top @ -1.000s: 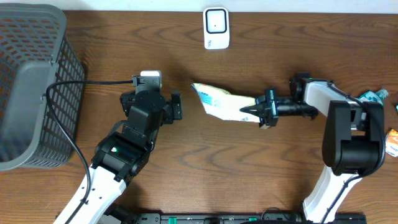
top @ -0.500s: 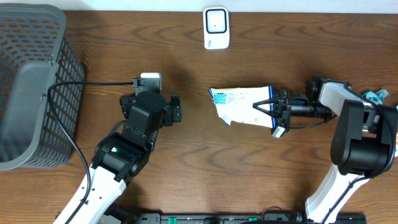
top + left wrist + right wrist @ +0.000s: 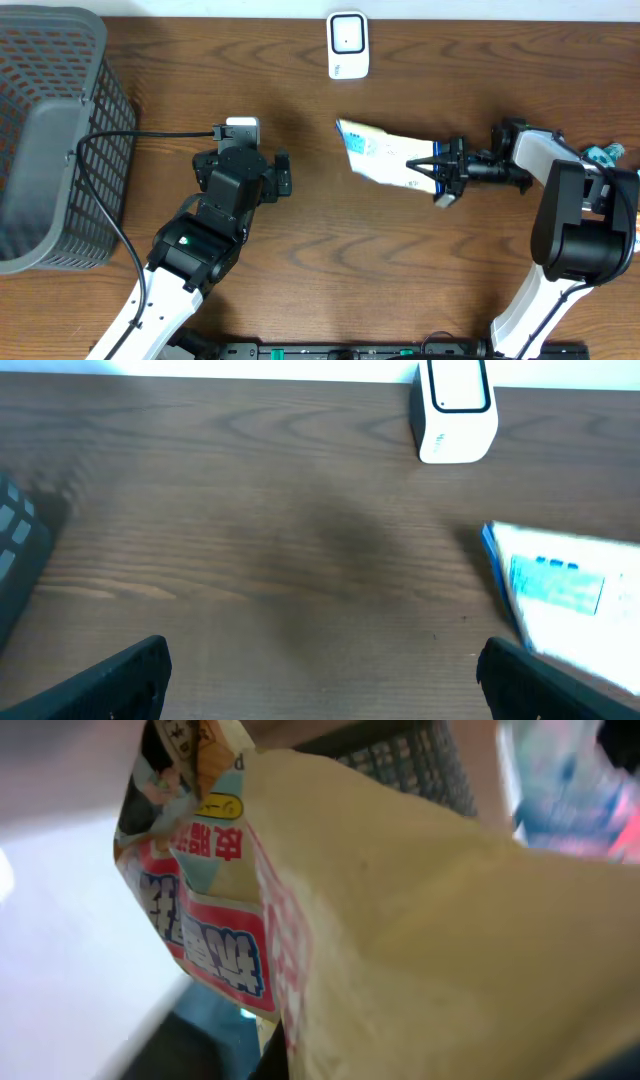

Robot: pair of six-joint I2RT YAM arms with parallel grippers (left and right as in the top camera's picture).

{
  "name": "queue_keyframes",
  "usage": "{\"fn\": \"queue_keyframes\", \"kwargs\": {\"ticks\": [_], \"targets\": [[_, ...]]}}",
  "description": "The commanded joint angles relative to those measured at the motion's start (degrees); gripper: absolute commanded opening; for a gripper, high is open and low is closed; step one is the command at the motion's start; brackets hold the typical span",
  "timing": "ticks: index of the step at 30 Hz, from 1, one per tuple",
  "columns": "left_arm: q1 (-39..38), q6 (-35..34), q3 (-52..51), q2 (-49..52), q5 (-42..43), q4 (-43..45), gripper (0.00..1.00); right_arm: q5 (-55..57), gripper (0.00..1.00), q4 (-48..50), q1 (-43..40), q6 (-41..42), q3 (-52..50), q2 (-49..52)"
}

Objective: Scan the item barcode
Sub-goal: 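Raise the held bag up to the barcode scanner with the right gripper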

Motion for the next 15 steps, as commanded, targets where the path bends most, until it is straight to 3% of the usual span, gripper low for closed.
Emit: {"fn": "queue_keyframes", "kwargs": {"ticks": [1, 7, 10, 15], "targets": [[0.31, 0.31, 0.9, -0.09, -0.98, -0.13, 0.98, -4.0, 0.01, 0.46, 1.68, -26.67, 4.68, -2.91], [0.31, 0.31, 0.9, -0.09, -0.98, -0.11, 0.98, 5.79, 0.01, 5.88, 6.84, -55.95, 9.57, -5.05], [0.31, 0.31, 0.9, -0.09, -0.96, -0.11, 0.98, 10.36, 0.01, 10.84, 11.8, -59.71, 9.55, -5.49], [0.31, 0.31, 0.9, -0.09, -0.98, -0.11, 0.98, 26.99, 0.01, 33.24, 21.59, -59.87, 9.55, -5.33]]}}
